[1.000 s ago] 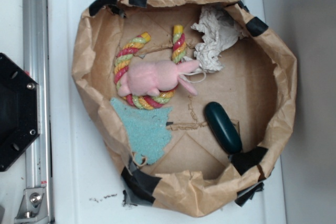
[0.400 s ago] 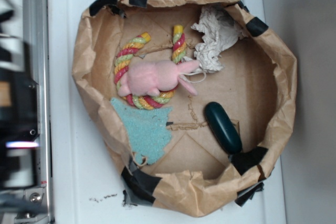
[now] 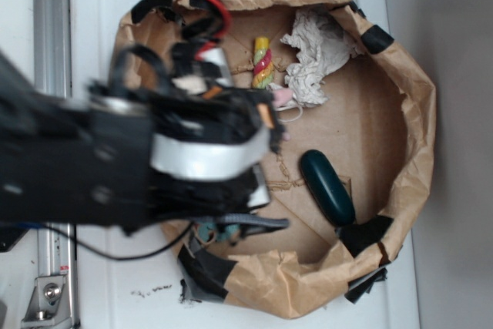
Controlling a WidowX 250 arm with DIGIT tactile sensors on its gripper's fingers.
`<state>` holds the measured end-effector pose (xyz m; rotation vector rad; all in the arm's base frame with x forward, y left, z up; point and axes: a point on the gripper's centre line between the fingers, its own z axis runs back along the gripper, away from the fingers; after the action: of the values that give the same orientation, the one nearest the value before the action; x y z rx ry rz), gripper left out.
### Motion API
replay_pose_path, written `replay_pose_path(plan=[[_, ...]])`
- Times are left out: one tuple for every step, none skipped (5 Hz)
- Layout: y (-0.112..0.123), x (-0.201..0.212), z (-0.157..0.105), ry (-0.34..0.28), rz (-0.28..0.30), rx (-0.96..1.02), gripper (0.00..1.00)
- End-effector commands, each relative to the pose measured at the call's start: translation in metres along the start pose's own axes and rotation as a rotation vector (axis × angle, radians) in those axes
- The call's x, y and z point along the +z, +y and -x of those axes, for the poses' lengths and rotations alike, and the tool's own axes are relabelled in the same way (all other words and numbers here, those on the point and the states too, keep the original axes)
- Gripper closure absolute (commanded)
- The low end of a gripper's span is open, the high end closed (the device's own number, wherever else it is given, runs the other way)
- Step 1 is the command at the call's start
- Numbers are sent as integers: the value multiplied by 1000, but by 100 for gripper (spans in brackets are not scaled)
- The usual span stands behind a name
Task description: Grab the plastic pickle.
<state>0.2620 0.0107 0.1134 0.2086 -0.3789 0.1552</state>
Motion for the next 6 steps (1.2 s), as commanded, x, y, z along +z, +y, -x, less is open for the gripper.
replay_pose_path(plan=[[-26, -39, -40, -27, 66, -209, 0], [-48, -57, -31, -9, 262, -401, 0], [-59, -71, -26, -11, 279, -469, 0], [-61, -89, -23, 33, 254, -462, 100], [-65, -96, -17, 150, 348, -399, 100], [-58, -90, -20, 130, 216, -313, 100]])
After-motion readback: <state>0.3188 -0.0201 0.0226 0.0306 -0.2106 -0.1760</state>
